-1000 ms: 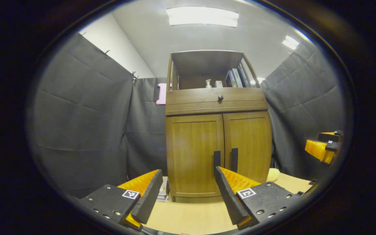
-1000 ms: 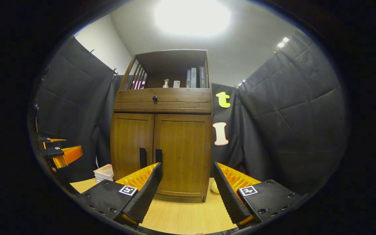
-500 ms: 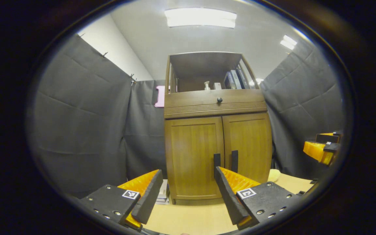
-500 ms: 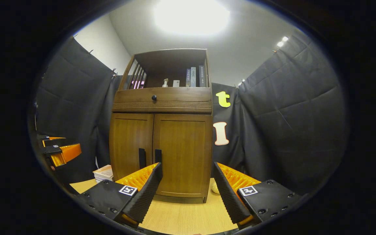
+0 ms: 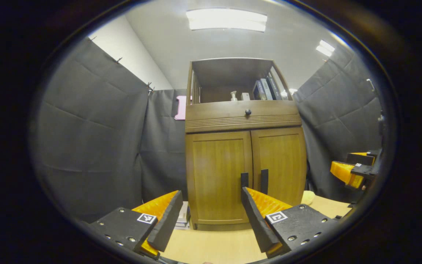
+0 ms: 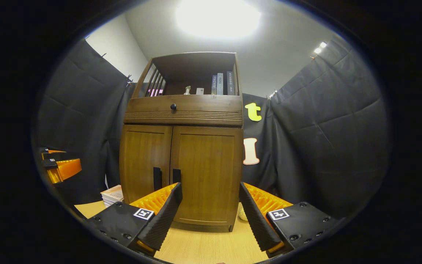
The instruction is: Open the right door of the double-door shoe cabinet with the right hand, and open the left door with the left hand.
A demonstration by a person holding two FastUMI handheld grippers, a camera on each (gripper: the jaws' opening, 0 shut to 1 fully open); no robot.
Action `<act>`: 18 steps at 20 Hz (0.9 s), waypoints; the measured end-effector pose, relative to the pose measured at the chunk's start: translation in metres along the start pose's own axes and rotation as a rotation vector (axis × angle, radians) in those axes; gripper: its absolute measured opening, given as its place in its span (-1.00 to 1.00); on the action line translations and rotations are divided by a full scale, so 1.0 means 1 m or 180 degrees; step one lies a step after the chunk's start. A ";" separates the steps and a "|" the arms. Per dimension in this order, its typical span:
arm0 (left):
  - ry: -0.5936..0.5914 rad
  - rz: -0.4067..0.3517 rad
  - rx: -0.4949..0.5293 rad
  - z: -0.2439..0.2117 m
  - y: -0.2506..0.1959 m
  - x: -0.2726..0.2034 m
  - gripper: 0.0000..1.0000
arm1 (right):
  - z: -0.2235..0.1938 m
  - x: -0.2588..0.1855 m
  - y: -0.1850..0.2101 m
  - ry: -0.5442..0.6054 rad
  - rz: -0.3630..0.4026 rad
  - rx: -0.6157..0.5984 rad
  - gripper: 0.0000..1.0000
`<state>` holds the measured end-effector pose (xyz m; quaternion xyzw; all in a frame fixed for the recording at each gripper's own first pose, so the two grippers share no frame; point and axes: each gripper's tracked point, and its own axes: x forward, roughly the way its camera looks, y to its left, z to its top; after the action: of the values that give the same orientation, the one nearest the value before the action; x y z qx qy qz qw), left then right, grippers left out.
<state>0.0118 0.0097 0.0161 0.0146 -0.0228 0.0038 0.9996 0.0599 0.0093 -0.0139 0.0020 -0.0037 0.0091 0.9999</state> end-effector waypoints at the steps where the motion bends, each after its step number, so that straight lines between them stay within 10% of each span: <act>1: -0.0001 0.0012 0.0010 0.001 0.002 0.000 0.86 | 0.000 0.007 0.001 -0.0009 0.0008 0.0000 0.93; 18: 0.0037 0.0356 0.0153 0.002 0.046 -0.018 0.86 | -0.012 0.127 0.049 -0.0024 0.0289 0.0182 0.95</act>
<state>-0.0068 0.0551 0.0183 0.0373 -0.0176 0.0603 0.9973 0.1863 0.0606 -0.0251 0.0304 -0.0073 0.0546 0.9980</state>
